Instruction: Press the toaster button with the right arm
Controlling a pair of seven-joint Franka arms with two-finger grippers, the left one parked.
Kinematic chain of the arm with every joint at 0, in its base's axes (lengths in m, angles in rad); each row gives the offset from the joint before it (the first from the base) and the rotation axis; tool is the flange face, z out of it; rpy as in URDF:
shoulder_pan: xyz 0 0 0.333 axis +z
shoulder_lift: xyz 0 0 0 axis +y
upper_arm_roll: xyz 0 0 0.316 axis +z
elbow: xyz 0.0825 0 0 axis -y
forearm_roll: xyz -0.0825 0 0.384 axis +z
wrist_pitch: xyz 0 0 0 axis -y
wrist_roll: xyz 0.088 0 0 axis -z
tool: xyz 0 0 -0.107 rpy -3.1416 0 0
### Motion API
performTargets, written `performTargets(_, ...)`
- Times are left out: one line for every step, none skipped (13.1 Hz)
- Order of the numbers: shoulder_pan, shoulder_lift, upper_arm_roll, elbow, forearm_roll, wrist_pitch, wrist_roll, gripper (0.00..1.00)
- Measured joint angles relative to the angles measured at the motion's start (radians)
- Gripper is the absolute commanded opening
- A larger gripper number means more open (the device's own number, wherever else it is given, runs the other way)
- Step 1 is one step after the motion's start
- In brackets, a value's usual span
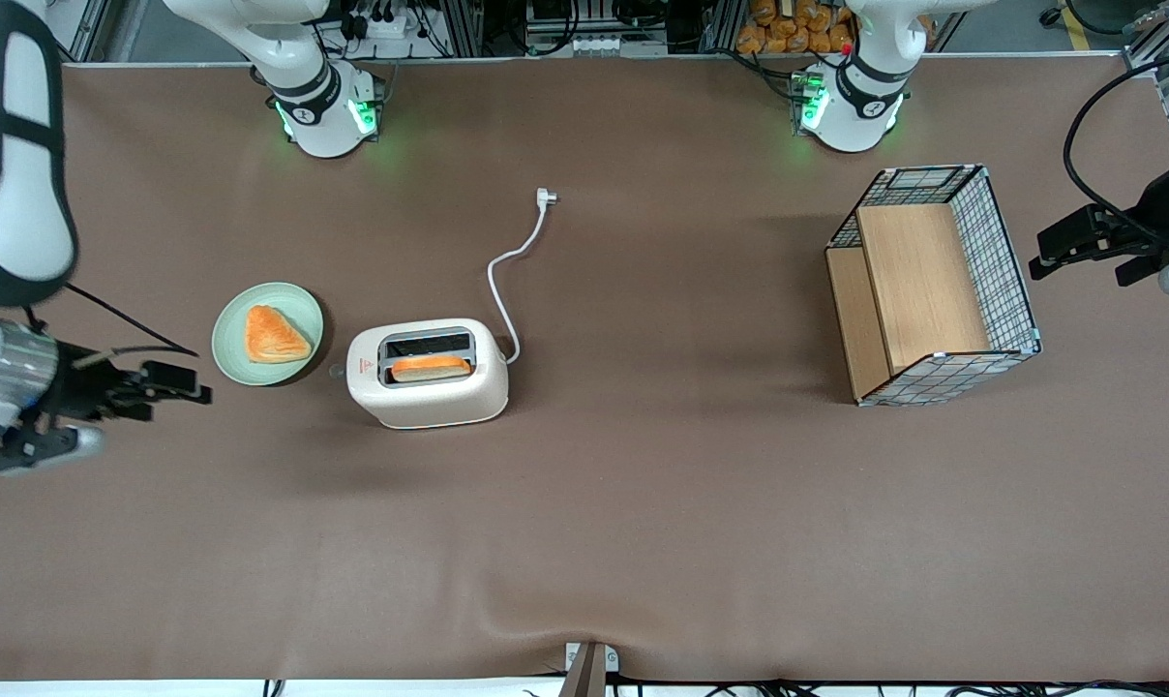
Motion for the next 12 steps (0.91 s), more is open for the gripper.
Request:
performTargets(0.001,-0.036,0.004,0.001,-0.028,-0.039,0.063,1.0)
performTargets(0.002,-0.07,0.006,0.001,-0.04,-0.079,0.124,1.0)
performTargets(0.002,-0.105,0.008,0.001,-0.052,-0.11,0.177,1.0)
performTargets(0.002,-0.141,0.008,0.001,-0.073,-0.141,0.221,1.0)
performTargets(0.002,-0.178,0.009,-0.001,-0.098,-0.174,0.249,1.0)
performTargets(0.002,-0.214,0.009,-0.005,-0.114,-0.203,0.262,1.0)
performTargets(0.002,-0.249,0.009,-0.015,-0.133,-0.219,0.267,1.0)
performTargets(0.002,-0.277,0.009,-0.026,-0.156,-0.231,0.269,1.0)
performTargets(0.002,-0.299,0.01,-0.037,-0.181,-0.244,0.27,1.0)
performTargets(0.002,-0.313,0.014,-0.045,-0.208,-0.249,0.27,1.0)
performTargets(0.002,-0.319,0.022,-0.051,-0.226,-0.25,0.271,1.0)
performTargets(0.002,-0.321,0.029,-0.055,-0.232,-0.25,0.274,1.0)
